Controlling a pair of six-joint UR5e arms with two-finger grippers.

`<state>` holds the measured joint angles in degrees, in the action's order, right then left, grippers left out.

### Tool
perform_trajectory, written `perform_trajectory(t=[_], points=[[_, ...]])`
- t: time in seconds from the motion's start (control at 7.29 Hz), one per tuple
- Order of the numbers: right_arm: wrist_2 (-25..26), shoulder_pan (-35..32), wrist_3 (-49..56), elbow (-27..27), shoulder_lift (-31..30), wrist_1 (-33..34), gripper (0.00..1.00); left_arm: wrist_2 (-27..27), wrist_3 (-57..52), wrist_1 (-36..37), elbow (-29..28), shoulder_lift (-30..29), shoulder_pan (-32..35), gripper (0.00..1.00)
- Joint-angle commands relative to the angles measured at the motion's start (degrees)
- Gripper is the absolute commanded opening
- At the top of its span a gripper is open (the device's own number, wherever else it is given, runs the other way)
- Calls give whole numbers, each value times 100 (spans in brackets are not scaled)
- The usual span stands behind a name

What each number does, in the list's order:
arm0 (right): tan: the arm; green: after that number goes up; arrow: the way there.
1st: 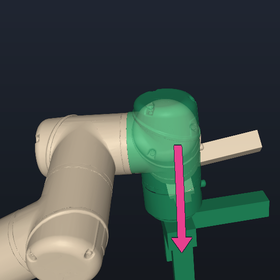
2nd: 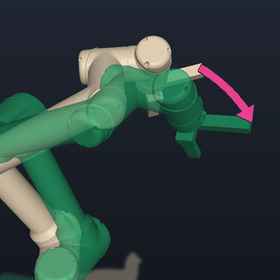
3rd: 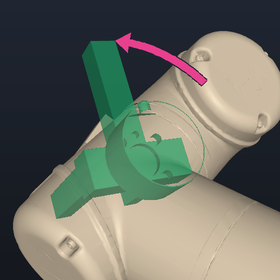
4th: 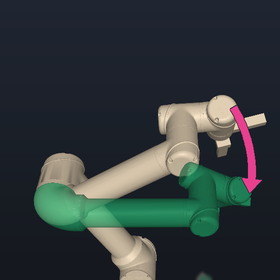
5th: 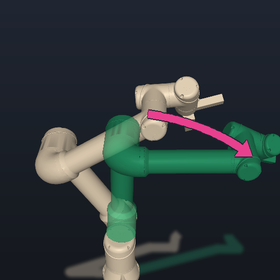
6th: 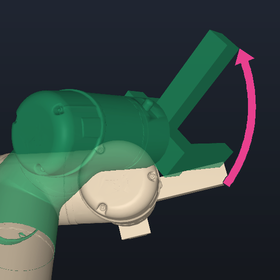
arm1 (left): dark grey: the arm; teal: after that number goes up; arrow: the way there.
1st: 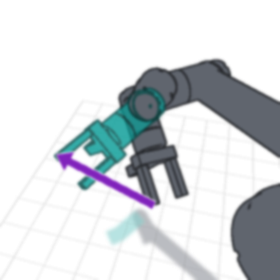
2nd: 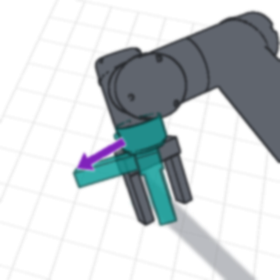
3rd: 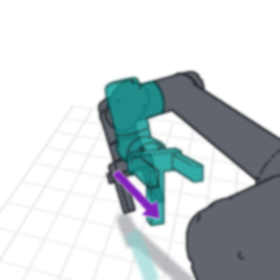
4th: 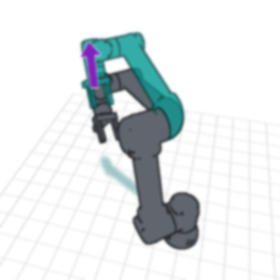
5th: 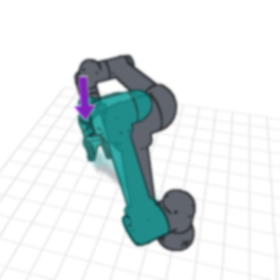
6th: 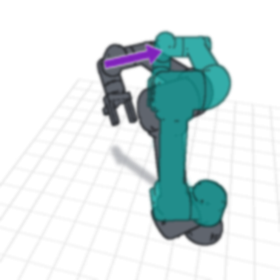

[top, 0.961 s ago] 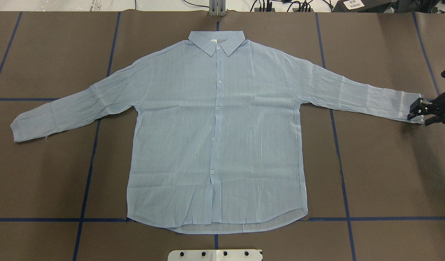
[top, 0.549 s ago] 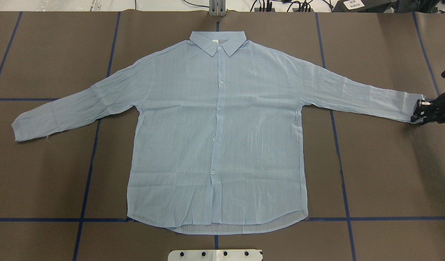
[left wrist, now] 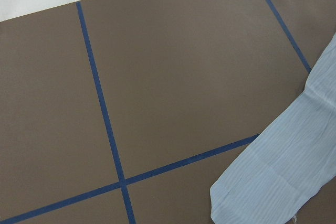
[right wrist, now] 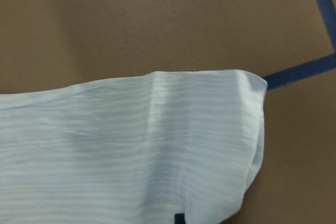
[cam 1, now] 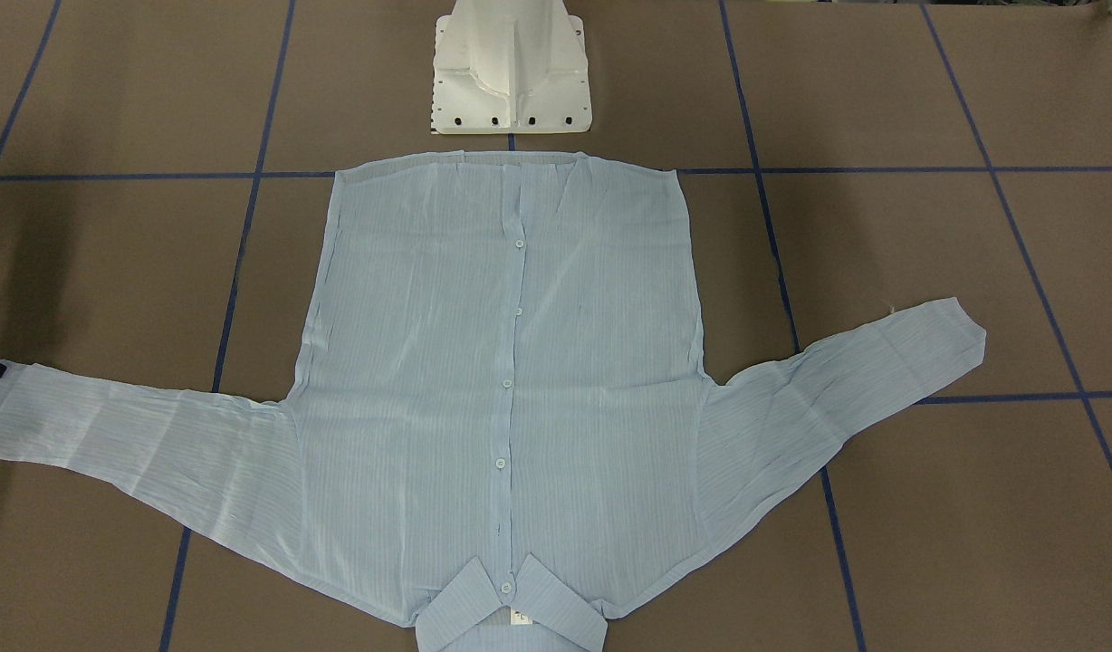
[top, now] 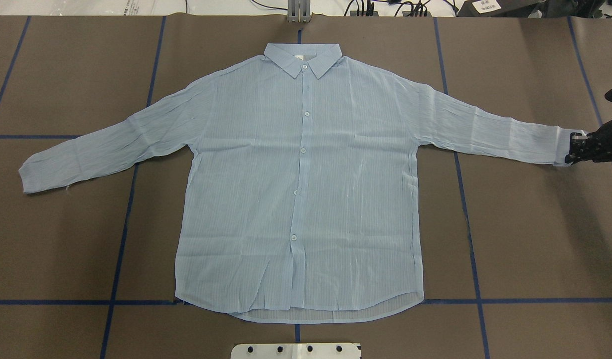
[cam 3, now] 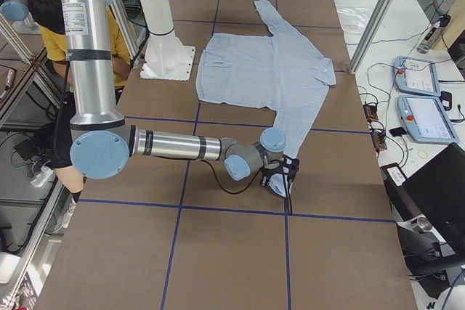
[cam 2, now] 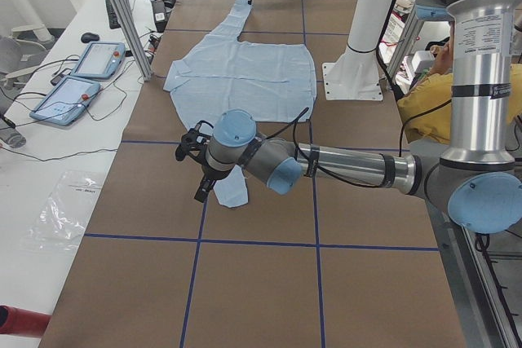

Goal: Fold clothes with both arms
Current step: 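Lower the right gripper to the cuff of the sleeve nearest it and grasp, then carry the sleeve with the right gripper across the shirt toward the collar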

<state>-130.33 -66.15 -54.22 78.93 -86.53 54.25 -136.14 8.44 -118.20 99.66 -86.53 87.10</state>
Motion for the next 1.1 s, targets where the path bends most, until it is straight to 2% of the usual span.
perform_trajectory(t=[0.0,0.14,0.55,0.69,0.82,0.96], points=[[-19,23,-149,646,48,76,0,0,0,-19,27,-5,0,99],[-11,241,-586,885,249,77,0,0,0,-19,27,-5,0,99],[103,1382,-2570,808,1774,242,0,0,0,-19,79,-5,0,99],[513,1717,-2907,782,2511,879,0,0,0,-19,88,-5,0,99],[1178,2085,-3284,677,3345,1668,0,0,0,-19,88,-5,0,99],[1611,2341,-3662,189,4058,1841,0,0,0,-28,88,-5,0,99]])
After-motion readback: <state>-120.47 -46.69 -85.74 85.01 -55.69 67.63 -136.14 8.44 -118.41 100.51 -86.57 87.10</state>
